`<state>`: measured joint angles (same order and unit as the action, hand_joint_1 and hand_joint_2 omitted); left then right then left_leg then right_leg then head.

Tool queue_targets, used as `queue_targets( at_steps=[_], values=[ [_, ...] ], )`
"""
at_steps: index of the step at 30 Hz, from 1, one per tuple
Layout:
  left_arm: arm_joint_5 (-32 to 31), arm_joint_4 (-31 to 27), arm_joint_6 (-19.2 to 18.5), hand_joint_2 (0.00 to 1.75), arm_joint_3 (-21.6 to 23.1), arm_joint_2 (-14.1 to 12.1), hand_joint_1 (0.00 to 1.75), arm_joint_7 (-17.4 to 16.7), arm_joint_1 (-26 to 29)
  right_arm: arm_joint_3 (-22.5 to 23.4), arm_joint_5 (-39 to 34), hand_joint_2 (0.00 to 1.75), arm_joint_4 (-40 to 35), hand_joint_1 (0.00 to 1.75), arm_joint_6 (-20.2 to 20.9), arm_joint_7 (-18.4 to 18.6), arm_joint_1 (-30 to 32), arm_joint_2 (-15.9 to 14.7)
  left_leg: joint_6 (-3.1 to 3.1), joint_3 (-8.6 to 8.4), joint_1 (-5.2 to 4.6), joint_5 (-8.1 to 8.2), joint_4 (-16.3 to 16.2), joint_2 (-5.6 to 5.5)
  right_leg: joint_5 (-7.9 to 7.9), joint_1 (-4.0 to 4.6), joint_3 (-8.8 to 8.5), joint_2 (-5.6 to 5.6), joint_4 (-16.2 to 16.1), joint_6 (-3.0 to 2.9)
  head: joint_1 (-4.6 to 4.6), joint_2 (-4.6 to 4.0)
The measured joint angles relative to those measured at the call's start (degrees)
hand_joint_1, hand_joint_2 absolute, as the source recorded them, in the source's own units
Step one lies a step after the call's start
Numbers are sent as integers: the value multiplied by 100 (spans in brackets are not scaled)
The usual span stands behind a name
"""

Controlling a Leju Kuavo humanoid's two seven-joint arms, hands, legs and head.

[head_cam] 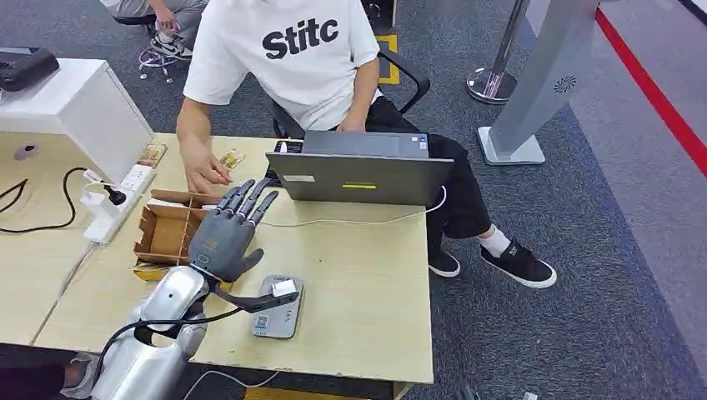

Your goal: Pass the card to the sensor for recognition and then transmit it.

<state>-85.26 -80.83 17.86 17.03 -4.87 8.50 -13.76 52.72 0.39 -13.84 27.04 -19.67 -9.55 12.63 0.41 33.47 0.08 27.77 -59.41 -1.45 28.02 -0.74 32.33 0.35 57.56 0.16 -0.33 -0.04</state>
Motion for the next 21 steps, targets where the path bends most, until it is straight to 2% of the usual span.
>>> queue_targets(
  at_steps=[4, 9, 14, 21],
  values=[
    [37, 28, 50, 175, 273, -52, 0, 9, 244, 2, -83, 175, 0, 0, 24, -72, 13, 0, 0, 1, 0, 1, 1, 4, 2, 0, 1, 1, 0, 0, 2, 0],
    [-83, 41, 652, 175, 638, -146, 0, -208, 763, 2, -107, 175, 0, 0, 92, -111, 48, 0, 2, 2, 0, 2, 1, 5, 3, -1, 3, 2, -1, 1, 0, 0],
    [-81, -177, 909, 175, 656, -197, 0, -271, 1143, 11, -159, 175, 0, 0, 114, -157, 82, 0, 2, 3, 0, 2, 1, 4, 3, 0, 2, 0, 0, 1, 2, 0],
    [-280, -450, 1010, 175, 430, -271, 0, -253, 1483, 11, -166, 175, 0, 0, 153, -157, 99, 0, 0, 1, 0, 1, 1, 4, 2, 0, 2, 0, 0, 1, 0, 0]
  ],
)
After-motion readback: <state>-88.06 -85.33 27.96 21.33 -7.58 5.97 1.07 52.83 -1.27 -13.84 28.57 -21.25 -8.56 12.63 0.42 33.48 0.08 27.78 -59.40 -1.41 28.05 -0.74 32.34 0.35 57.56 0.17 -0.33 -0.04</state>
